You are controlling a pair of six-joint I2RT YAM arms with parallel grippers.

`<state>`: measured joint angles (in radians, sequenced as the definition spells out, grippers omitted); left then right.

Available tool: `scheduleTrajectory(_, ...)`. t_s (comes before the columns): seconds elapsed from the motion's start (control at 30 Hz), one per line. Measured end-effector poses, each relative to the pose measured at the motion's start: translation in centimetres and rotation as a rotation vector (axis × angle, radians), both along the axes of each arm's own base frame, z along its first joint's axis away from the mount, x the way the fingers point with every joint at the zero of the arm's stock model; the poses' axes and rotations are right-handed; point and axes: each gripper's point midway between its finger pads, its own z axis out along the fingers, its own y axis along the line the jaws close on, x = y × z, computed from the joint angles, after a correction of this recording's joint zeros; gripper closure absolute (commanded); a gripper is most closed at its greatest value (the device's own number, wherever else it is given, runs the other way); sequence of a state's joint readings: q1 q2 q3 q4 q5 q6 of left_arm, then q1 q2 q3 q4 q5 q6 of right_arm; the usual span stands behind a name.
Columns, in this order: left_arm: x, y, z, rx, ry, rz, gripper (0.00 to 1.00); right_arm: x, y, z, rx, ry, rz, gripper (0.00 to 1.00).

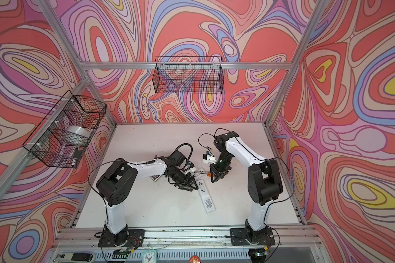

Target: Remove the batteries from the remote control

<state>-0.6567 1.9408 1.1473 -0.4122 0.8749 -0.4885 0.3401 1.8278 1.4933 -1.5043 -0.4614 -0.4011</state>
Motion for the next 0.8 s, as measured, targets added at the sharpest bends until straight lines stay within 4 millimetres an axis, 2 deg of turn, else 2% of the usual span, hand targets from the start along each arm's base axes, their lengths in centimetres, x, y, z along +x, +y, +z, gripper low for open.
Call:
scheduleTrajectory(0.23,-0.3,1.8,0.1,0.01,0.007,0.026,0.48,0.2,-0.1,-0.3,-0.009,0.003,-0.017,1.0)
scheduleTrajectory(0.37,0.9,3.3,2.9,-0.021,-0.052,0.073,0.46,1.4,-0.3,0.1,0.006,-0.037,-0.073,1.0)
scheduleTrajectory(0.47,2.8,4.9,6.4,-0.067,-0.136,0.14,0.46,2.6,-0.6,0.8,0.021,-0.097,-0.124,1.0)
scheduleTrajectory(0.6,6.5,9.2,10.6,-0.085,-0.264,0.301,0.43,4.2,-0.5,1.9,0.049,-0.166,-0.201,1.0)
scheduleTrajectory(0.7,9.7,13.0,12.4,-0.066,-0.324,0.457,0.42,5.0,0.2,2.2,0.083,-0.182,-0.244,1.0)
scheduleTrajectory(0.77,12.8,15.7,13.0,-0.033,-0.352,0.563,0.43,5.5,0.7,2.3,0.115,-0.194,-0.27,1.0)
scheduleTrajectory(0.8,14.1,16.5,13.0,-0.018,-0.362,0.588,0.43,5.6,0.9,2.4,0.128,-0.199,-0.28,1.0)
